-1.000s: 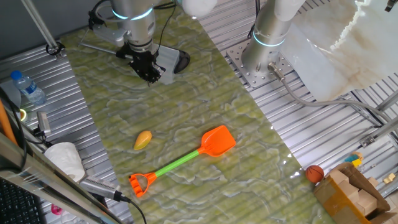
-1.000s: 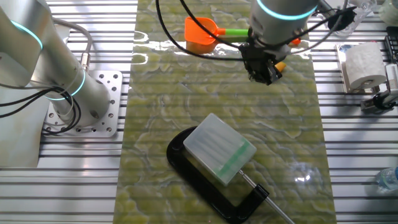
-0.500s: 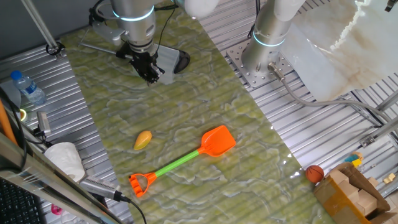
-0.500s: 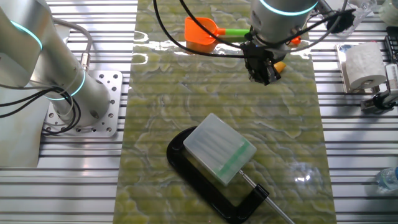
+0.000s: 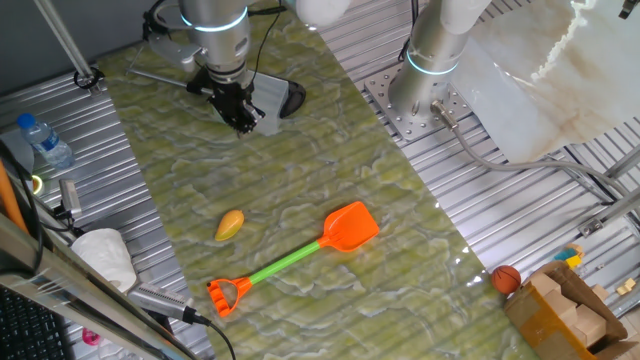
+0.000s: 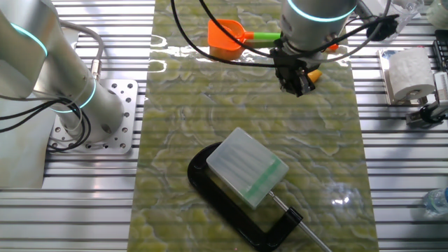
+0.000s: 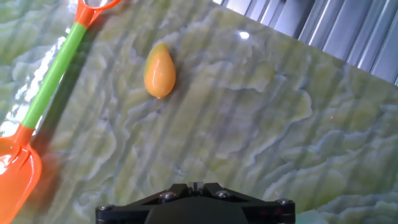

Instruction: Use a shovel to scoop up an object

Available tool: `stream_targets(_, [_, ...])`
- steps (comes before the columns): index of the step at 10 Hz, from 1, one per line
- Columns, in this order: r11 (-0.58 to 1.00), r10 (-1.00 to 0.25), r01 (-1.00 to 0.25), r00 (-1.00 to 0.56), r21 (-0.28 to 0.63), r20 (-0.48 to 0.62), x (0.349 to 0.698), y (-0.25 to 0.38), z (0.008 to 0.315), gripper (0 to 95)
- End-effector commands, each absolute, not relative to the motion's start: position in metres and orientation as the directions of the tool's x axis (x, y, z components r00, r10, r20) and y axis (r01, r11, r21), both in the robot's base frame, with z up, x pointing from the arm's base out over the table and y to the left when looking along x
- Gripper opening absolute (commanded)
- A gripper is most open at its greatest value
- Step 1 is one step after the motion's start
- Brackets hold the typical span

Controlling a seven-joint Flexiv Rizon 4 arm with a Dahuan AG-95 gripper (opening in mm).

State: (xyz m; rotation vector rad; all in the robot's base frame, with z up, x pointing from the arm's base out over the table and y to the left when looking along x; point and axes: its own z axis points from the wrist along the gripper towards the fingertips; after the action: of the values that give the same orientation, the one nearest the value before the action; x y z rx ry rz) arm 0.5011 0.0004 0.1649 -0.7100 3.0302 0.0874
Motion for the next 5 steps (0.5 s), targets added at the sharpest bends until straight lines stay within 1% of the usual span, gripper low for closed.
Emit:
stream_targets(1, [0.903,-0.425,-0.427,-0.904,0.046,-0.040,0.5003,0.0002,0.1652,0.0])
stream_targets(4, [0.921,-0.386,-0.387,-0.922,0.043,-0.029,0.5003,0.0004,0.1659,0.0])
stream_targets(5, [0.935,-0.351,-0.351,-0.936,0.046,-0.022,0.5004,0.0020,0.1655,0.0])
